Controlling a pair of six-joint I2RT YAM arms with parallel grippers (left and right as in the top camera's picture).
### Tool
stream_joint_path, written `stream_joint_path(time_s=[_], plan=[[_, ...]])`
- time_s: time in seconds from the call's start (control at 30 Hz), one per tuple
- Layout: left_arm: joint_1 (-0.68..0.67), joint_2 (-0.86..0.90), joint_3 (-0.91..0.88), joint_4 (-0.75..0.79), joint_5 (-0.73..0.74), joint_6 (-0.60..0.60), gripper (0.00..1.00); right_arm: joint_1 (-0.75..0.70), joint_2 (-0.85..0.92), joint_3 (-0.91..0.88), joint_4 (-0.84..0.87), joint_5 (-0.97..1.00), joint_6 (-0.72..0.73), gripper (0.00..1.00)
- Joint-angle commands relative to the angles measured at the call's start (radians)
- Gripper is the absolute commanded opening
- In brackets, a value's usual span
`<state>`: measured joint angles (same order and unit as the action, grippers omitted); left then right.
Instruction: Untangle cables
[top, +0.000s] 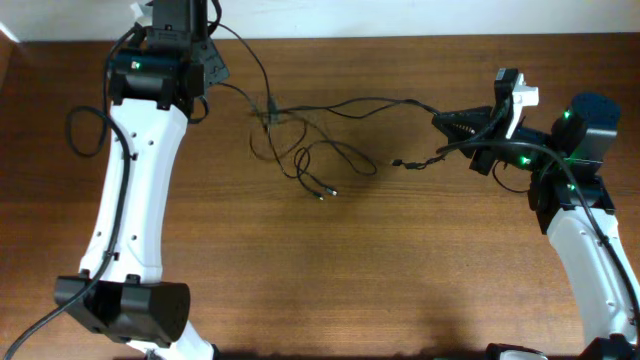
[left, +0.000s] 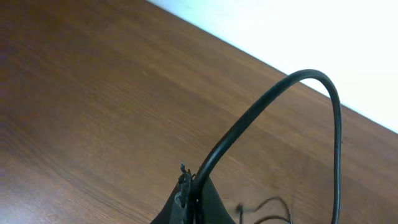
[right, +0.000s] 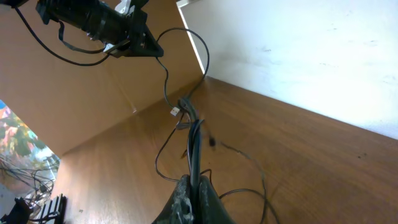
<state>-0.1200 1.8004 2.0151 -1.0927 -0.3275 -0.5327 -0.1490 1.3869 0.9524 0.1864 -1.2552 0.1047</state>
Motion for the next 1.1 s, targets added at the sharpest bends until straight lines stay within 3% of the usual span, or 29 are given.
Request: stream_joint_path(time_s=[0.0,0.3,0.33,0.4,0.43,0.5,0.6,0.67,0.77,0.87,0.93,0.97,1.03,1.07], plan=[[0.049,-0.033,0.014,-0.003,-0.060,-0.005,0.00,-0.003,0.007,0.002,0.002,-0.013,0.000,0.04],[0.175,-0.033,0.014,-0.055,-0.062,-0.005,0.04,-0.003,0.007,0.002,0.003,-0.005,0.000,0.04],[0.178,-0.033,0.014,-0.054,-0.062,-0.005,0.29,-0.003,0.007,0.002,0.003,-0.005,0.000,0.04],[0.180,-0.033,0.014,-0.054,-0.062,-0.005,0.45,-0.003,0.007,0.002,0.003,-0.005,0.000,0.10],[0.180,-0.033,0.014,-0.054,-0.062,-0.005,0.66,-0.003,0.007,0.002,0.003,-0.005,0.000,0.13],[0.180,-0.033,0.014,-0.058,-0.062,-0.005,0.74,-0.003,0.007,0.002,0.003,-0.005,0.000,0.20],[0.180,-0.033,0.014,-0.063,-0.060,-0.005,0.76,-0.003,0.007,0.002,0.003,-0.005,0.000,0.20],[0.180,-0.033,0.014,-0.069,-0.053,-0.005,0.94,-0.003,0.007,0.002,0.002,-0.005,0.000,0.20],[0.180,-0.033,0.014,-0.074,-0.019,-0.005,1.00,-0.003,0.007,0.002,0.002,-0.005,0.000,0.20],[0.180,-0.032,0.014,-0.076,0.051,0.020,0.99,-0.003,0.007,0.002,0.002,-0.005,0.000,0.35],[0.180,-0.032,0.014,-0.073,0.120,0.087,0.99,-0.002,0.008,0.002,-0.005,-0.005,0.000,0.57],[0.180,-0.032,0.014,-0.072,0.153,0.132,0.99,-0.002,0.008,0.002,-0.010,0.001,0.000,0.83],[0.180,-0.031,0.014,-0.072,0.199,0.201,0.99,-0.002,0.008,0.002,-0.032,0.038,0.000,0.99],[0.179,-0.028,0.014,-0.072,0.233,0.245,0.99,-0.002,0.008,0.002,-0.049,0.061,0.000,0.99]])
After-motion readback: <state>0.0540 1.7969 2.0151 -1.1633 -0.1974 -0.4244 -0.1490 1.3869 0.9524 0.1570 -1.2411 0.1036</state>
